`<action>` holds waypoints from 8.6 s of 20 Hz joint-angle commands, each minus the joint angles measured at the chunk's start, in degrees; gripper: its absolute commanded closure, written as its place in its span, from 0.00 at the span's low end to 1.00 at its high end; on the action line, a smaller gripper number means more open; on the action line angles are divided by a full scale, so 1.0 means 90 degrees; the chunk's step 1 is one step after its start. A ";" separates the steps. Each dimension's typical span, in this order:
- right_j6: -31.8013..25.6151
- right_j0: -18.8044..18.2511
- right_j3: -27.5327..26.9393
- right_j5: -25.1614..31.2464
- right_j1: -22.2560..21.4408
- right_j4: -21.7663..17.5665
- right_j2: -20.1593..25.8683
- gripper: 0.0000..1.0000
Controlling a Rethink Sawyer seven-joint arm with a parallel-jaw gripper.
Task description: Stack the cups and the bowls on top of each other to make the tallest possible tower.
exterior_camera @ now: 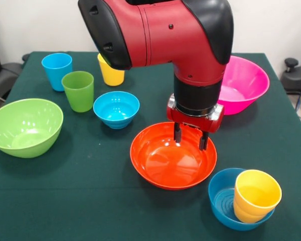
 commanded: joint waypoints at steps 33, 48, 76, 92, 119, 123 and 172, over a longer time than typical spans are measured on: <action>0.1224 0.1477 0.1023 -0.0389 -0.0740 0.1225 -0.1340 0.00; 0.1589 0.2030 0.1296 -0.0512 -0.0951 0.2092 -0.1789 0.00; 0.3604 0.3800 0.1536 -0.2178 0.0109 0.3168 -0.3664 0.00; 0.3221 0.4229 0.1390 -0.2509 0.0820 0.4095 -0.3964 0.00; 0.2654 0.4337 0.2090 -0.0345 -0.1009 0.4461 -0.3938 0.00; 0.2622 0.4268 0.2124 -0.0538 -0.0888 0.4396 -0.3917 0.00; 0.0904 0.3681 -0.0578 -0.0377 0.0722 0.3465 -0.3997 1.00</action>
